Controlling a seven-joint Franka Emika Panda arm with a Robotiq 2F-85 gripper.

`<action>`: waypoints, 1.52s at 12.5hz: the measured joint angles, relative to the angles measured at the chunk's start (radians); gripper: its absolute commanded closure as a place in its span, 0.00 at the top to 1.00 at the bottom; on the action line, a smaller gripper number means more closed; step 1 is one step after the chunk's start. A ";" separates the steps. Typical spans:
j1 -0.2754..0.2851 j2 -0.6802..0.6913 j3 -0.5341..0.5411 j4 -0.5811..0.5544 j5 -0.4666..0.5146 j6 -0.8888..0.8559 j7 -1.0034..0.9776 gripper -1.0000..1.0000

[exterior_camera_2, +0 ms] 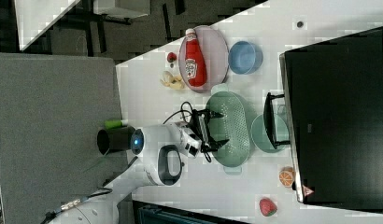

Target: Drag strainer right to left.

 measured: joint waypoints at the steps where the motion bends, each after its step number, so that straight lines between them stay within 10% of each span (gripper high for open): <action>1: 0.003 -0.001 0.007 -0.006 0.001 0.023 0.012 1.00; 10: 0.047 0.015 0.076 -0.018 -0.017 -0.004 0.242 1.00; 19: 0.225 0.025 0.145 0.012 -0.019 -0.014 0.374 1.00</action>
